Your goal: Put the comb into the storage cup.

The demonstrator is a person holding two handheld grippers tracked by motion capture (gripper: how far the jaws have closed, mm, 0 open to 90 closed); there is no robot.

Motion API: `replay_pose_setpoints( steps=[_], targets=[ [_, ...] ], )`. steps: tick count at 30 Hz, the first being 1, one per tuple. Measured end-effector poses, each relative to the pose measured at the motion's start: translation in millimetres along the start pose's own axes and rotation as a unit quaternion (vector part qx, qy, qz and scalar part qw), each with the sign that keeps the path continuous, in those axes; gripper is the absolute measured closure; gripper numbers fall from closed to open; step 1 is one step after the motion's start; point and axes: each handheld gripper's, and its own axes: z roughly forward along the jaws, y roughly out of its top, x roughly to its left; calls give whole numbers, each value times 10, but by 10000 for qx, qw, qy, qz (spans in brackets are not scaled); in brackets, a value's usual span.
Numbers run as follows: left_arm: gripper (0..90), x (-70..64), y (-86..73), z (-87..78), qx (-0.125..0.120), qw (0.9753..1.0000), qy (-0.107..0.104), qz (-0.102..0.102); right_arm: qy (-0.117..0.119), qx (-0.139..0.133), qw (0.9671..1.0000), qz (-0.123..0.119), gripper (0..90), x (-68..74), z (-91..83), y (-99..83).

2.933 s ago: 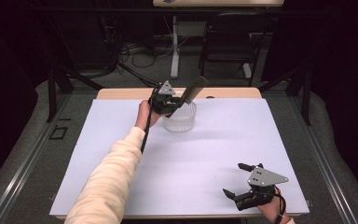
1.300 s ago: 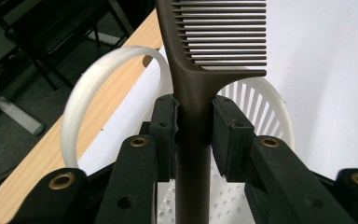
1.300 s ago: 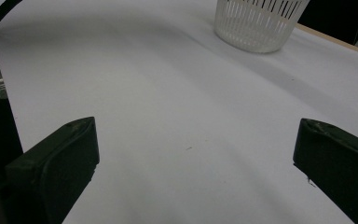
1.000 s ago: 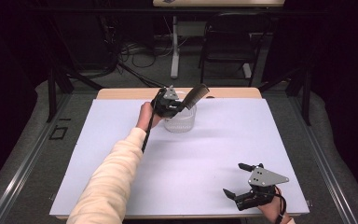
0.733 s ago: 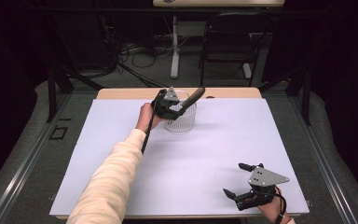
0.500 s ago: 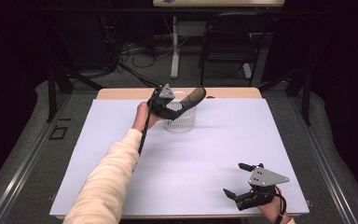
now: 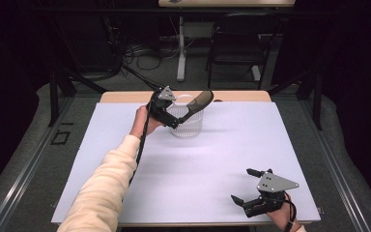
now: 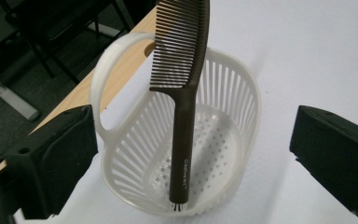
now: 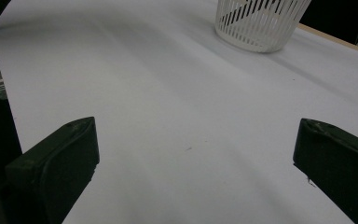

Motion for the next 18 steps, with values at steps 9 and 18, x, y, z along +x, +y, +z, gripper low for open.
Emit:
replay_pose_setpoints(
  steps=[9, 18],
  targets=[
    [1, -19, -3, -137, 92, 9999, 32, -86, 10, -12, 10000, 4, 0, 3, -9, 2],
    [1, -72, -67, -234, 181, 9994, 163, -254, 13, 3, 10000, -4, 0, 7, -3, 7]
  ],
)
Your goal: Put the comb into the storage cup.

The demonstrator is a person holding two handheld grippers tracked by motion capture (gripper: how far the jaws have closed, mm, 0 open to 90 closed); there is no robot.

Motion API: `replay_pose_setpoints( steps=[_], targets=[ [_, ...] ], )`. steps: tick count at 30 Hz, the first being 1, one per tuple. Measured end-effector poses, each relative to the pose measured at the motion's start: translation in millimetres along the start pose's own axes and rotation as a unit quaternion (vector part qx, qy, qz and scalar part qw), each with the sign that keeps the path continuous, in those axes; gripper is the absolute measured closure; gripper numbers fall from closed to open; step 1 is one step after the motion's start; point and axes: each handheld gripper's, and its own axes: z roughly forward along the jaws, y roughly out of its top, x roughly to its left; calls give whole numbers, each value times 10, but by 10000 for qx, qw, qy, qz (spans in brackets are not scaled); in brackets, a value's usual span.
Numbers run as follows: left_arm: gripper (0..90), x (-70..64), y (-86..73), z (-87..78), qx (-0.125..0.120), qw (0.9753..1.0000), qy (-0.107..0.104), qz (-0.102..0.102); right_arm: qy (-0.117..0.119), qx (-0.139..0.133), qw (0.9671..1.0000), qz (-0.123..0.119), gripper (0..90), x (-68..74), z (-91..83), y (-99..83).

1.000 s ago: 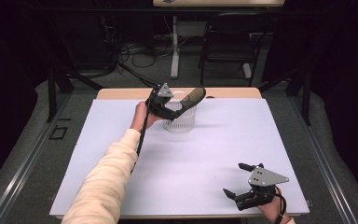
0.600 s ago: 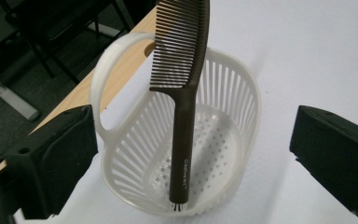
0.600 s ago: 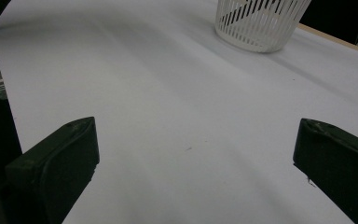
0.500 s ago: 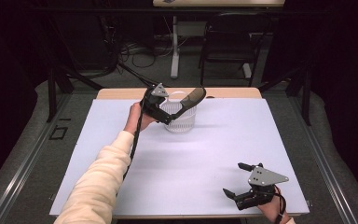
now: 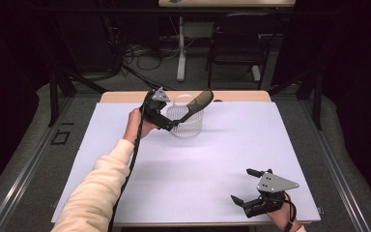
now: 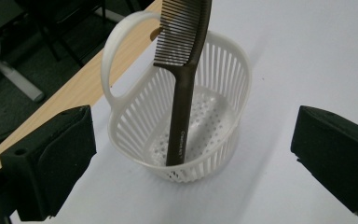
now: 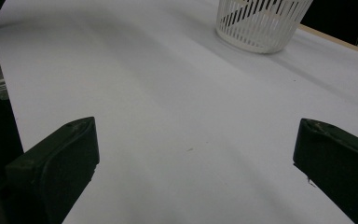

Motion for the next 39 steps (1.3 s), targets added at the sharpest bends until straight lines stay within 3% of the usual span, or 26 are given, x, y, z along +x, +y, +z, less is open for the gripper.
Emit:
replay_pose_setpoints(
  steps=[12, 29, 34, 39],
  targets=[
    [1, -73, -112, -159, 108, 9998, 128, -69, 2, -7, 10000, -23, 0, 12, 2, 5],
    [1, -179, -335, -548, 168, 9989, 356, -260, -1, 16, 10000, -12, 0, 13, 0, 7],
    [1, -217, -413, -652, 171, 9983, 450, -337, -9, 0, 10000, -14, 0, 13, 0, 6],
    [1, -274, -522, -736, 229, 9961, 683, -500, -11, 18, 10000, -13, 0, 13, 0, 7]
  ],
)
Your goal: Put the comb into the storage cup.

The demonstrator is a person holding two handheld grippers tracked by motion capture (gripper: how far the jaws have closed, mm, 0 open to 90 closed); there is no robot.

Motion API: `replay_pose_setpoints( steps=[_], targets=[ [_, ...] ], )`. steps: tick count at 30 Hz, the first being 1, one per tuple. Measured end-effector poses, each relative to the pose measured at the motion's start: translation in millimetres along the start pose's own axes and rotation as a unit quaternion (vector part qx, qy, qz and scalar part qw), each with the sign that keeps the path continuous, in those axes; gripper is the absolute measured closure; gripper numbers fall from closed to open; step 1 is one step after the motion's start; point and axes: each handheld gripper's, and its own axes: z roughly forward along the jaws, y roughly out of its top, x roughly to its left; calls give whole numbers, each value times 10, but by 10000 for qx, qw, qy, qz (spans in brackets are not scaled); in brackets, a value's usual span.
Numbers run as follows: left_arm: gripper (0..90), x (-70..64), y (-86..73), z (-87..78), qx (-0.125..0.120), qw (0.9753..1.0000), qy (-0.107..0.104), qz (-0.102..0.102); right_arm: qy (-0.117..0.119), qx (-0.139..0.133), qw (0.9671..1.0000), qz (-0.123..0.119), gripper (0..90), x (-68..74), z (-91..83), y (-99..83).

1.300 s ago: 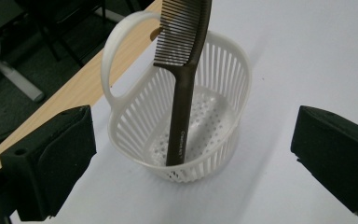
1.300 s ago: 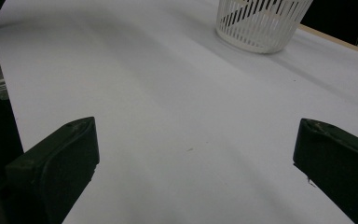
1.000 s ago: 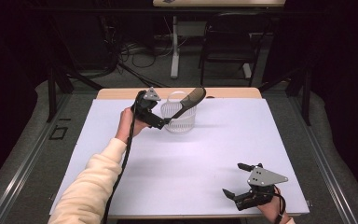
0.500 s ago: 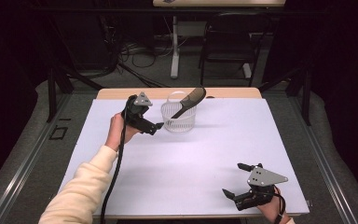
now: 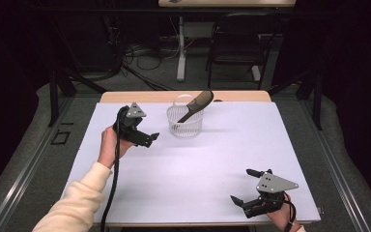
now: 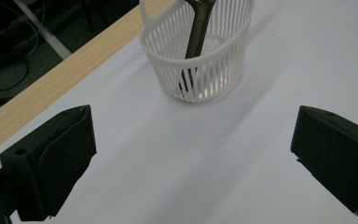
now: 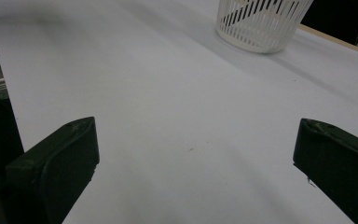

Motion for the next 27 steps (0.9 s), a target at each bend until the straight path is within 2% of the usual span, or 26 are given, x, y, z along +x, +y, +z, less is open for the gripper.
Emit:
replay_pose_setpoints(
  steps=[5, 14, 27],
  targets=[
    [1, -31, -115, -43, 45, 10000, -2, -71, -1, 0, 10000, 2, 0, 1, 3, -1],
    [1, -69, -289, -158, -26, 9997, -13, -248, 2, 7, 10000, 6, 0, 1, 4, -1],
    [1, -215, -533, -260, -34, 9996, -147, -246, 0, 4, 10000, 23, 0, 2, 6, 0]
  ],
)
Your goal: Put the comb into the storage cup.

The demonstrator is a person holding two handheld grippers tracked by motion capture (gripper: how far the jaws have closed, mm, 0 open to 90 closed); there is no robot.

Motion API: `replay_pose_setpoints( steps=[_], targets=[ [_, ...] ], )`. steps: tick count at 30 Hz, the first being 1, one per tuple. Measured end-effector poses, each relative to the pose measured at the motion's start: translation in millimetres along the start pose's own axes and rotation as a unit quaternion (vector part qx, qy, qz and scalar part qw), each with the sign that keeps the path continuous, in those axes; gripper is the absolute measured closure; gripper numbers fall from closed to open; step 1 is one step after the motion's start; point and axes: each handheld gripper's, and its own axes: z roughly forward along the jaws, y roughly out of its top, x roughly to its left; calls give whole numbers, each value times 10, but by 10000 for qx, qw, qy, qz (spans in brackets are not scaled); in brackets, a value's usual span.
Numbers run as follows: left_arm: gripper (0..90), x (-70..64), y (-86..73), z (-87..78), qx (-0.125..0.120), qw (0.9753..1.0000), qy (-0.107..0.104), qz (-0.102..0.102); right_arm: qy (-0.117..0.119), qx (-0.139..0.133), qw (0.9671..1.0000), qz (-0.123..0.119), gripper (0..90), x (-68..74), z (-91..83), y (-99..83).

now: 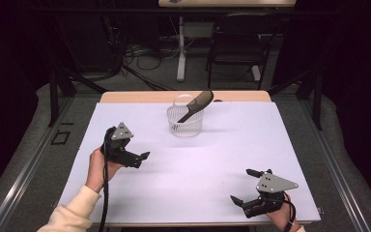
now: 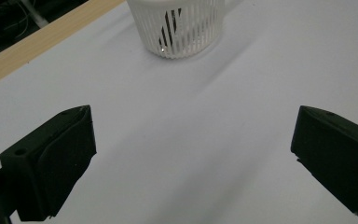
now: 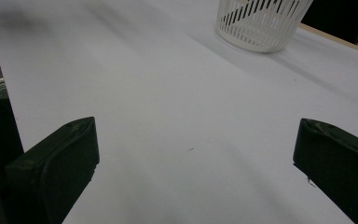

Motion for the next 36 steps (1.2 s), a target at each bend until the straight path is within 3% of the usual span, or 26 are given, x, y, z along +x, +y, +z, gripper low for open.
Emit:
replay_pose_setpoints(
  steps=[36],
  targets=[
    [1, -268, -638, -102, -260, 9989, -228, -328, 4, 18, 10000, 7, 0, 0, 4, -4]
  ],
)
